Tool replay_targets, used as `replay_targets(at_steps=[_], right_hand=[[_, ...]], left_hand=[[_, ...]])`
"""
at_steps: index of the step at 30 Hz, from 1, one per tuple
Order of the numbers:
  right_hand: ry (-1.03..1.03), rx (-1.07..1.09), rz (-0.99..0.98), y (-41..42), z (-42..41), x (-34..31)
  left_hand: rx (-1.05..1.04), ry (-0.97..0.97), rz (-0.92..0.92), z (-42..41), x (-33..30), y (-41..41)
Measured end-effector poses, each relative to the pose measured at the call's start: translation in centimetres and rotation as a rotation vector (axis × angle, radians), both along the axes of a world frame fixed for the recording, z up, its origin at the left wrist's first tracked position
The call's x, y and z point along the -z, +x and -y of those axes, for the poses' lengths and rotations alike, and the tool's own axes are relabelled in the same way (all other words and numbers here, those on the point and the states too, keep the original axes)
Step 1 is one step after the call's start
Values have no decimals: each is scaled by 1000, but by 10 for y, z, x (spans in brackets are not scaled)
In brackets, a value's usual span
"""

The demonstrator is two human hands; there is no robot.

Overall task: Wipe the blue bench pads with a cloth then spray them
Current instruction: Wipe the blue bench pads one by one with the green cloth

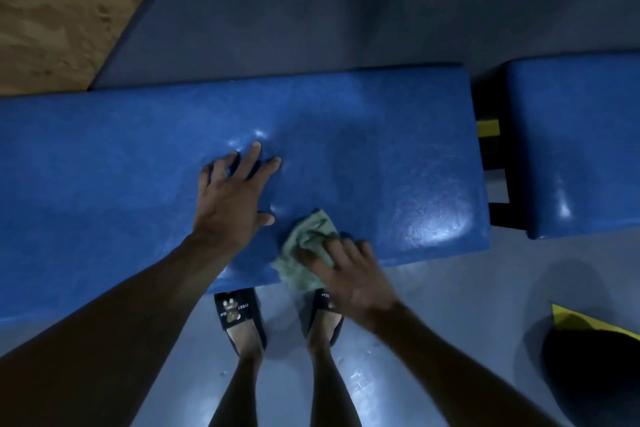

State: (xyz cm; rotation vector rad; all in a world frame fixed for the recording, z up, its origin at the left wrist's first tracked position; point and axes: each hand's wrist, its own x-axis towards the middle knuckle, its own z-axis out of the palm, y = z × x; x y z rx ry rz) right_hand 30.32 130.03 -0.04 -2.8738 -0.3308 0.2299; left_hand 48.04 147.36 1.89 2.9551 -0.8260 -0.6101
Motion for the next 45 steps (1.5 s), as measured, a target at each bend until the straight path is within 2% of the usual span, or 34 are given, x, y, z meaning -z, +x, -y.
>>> replay_targets(at_steps=[1, 2, 3, 6, 8, 9, 11, 14, 18, 20, 21, 23, 26, 28, 29, 31, 33, 36, 37, 38, 40, 42, 44, 45], right_hand=[[-26, -33, 13, -4, 26, 2], [-46, 29, 16, -8, 53, 4], [-68, 174, 7, -13, 78, 4], [-115, 793, -19, -20, 113, 1], [-49, 1078, 27, -12, 85, 4], [4, 1130, 52, -7, 60, 5], [89, 1030, 69, -1, 0, 7], [142, 700, -10, -10, -68, -2], [129, 244, -33, -27, -20, -3], [62, 168, -40, -42, 33, -1], [33, 250, -37, -49, 59, -2], [15, 589, -27, -58, 95, -7], [95, 1071, 5, -53, 90, -5], [190, 1196, 60, -41, 50, -3], [233, 1185, 62, -35, 25, -2], [273, 1024, -21, -30, -22, -7], [272, 735, -83, -33, -40, -16], [195, 288, -98, -37, 10, -14], [157, 218, -102, -36, 37, -10], [122, 237, -97, -33, 66, -7], [51, 486, -46, -21, 123, -7], [19, 858, -7, -4, 160, -10], [91, 1222, 29, 13, 172, -6], [123, 1309, 65, 21, 165, -4]], left_hand=[[1, 0, -7, 0, 0, 0], [1, 1, -8, 0, 0, 0], [1, 2, -5, 0, 1, 0], [-5, -9, -8, 1, 2, -2], [4, -21, -9, 1, 2, -2], [7, -28, -7, -1, 3, -1], [0, -30, -9, -3, 4, -1], [16, -18, -15, -3, 4, -2], [15, -3, -14, -4, 2, -2], [16, -5, -7, -2, 1, -3], [16, -7, -5, -2, 2, -3], [10, -10, -6, 0, 2, -4], [4, 8, -6, 1, 2, -5], [-2, 9, -5, 1, 1, -5], [-8, 8, -8, 1, 1, -5], [-10, 21, -14, 3, -1, -6], [-14, 46, -18, 4, -3, -7], [-33, 59, -10, 7, -4, -9], [-36, 62, -11, 8, -5, -10], [-39, 65, -11, 9, -6, -10], [-42, 73, -10, 10, -7, -10], [-47, 79, -11, 11, -7, -10], [-52, 84, -15, 13, -7, -12], [-54, 89, -14, 13, -7, -12]])
